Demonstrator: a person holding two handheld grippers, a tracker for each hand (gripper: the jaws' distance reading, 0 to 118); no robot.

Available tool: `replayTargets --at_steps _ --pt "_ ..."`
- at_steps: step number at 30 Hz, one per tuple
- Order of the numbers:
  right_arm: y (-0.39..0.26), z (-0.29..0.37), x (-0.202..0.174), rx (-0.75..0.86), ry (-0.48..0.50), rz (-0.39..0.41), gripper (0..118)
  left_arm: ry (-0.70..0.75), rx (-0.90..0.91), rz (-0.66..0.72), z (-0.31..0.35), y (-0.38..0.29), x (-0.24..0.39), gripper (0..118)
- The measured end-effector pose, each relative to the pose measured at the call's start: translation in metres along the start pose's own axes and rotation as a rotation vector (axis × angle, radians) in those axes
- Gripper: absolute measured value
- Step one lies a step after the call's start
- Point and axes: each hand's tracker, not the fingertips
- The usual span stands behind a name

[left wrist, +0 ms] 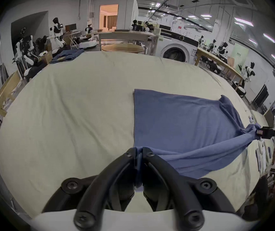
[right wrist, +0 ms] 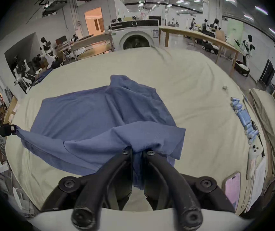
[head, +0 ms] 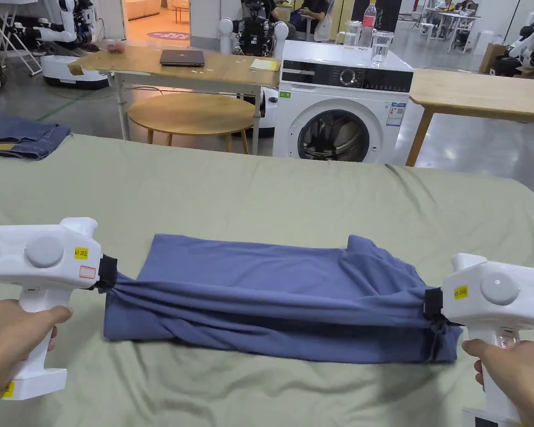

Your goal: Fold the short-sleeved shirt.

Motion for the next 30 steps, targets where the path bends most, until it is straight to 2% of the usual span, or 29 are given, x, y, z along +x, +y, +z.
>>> replayTargets --at_steps 4,10,15,16,18,20,23,27,28,29,30 --pt "0.014 -0.026 0.001 -0.041 0.015 -0.027 9 -0.002 -0.043 0.025 -0.026 0.014 -0.003 2" --pt "0.018 -0.058 -0.008 -0.103 -0.013 0.016 9 0.034 -0.122 -0.017 -0.071 0.018 0.005 2" --pt "0.012 -0.064 -0.017 -0.1 -0.036 0.036 13 0.063 -0.165 -0.043 -0.083 0.006 0.016 3" --pt "0.012 -0.062 -0.019 -0.086 -0.042 0.048 15 0.061 -0.175 -0.039 -0.083 0.005 0.016 9" --pt "0.012 -0.054 -0.023 -0.048 -0.068 0.066 33 0.068 -0.161 -0.022 -0.079 0.0 0.016 32" --pt "0.011 -0.039 -0.028 0.037 -0.09 0.075 48 0.064 -0.131 -0.005 -0.067 -0.001 0.015 38" --pt "0.013 -0.027 -0.024 0.194 -0.071 0.058 49 -0.003 -0.025 0.032 -0.039 -0.001 0.021 39" --pt "0.0 0.001 -0.039 0.368 -0.072 0.065 46 -0.051 0.148 -0.007 -0.003 -0.011 0.034 39" --pt "-0.006 0.01 -0.045 0.408 -0.078 0.074 40 -0.046 0.19 -0.021 0.006 -0.016 0.04 39" --pt "-0.014 0.02 -0.055 0.46 -0.073 0.069 23 -0.041 0.225 -0.032 0.017 -0.022 0.046 38" --pt "-0.02 0.027 -0.059 0.489 -0.07 0.071 14 -0.038 0.265 -0.039 0.025 -0.028 0.051 33"
